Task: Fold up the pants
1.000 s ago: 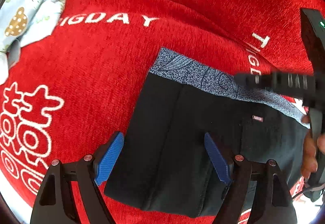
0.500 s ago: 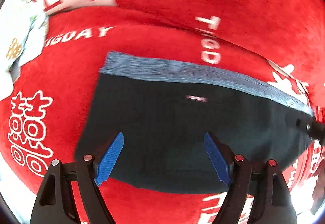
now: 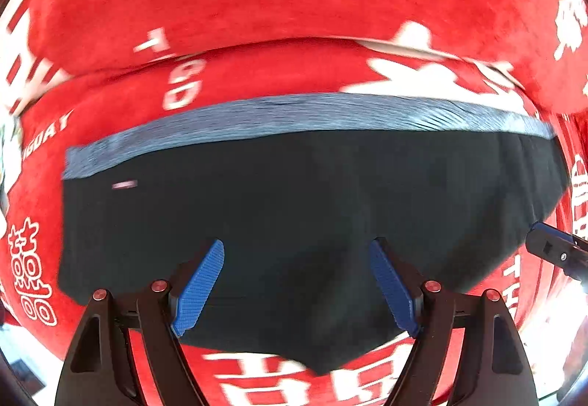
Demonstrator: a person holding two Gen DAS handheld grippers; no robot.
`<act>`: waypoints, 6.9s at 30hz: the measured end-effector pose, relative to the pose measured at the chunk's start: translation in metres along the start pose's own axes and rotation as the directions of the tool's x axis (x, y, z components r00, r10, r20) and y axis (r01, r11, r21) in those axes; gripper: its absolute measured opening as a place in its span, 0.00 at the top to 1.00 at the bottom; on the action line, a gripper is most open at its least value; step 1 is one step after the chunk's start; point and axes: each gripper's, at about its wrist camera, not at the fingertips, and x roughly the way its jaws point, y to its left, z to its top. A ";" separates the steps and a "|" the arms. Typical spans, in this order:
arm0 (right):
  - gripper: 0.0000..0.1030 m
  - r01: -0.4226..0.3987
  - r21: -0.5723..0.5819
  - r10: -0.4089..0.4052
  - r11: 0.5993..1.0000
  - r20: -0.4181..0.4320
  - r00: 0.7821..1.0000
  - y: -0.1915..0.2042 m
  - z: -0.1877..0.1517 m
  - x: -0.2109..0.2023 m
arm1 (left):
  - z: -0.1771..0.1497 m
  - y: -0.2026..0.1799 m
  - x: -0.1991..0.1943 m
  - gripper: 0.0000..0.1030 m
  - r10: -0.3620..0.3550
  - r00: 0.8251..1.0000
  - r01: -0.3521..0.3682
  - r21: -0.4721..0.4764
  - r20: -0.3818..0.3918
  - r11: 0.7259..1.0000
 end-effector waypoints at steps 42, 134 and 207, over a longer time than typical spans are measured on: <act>0.88 -0.170 0.143 0.139 0.975 0.201 0.970 -0.201 0.076 -0.041 | 0.098 -0.217 0.042 0.15 0.117 0.989 -0.123 0.076 0.086 0.989; 0.44 -0.297 0.495 0.199 0.816 0.243 0.950 -0.288 -0.026 -0.042 | 0.033 -0.276 0.020 0.14 0.079 0.996 -0.068 0.233 -0.038 0.970; 0.44 -0.392 0.306 0.366 0.868 0.141 0.920 -0.027 -0.018 0.018 | -0.003 -0.033 -0.045 0.11 -0.390 0.921 0.390 0.018 -0.007 0.921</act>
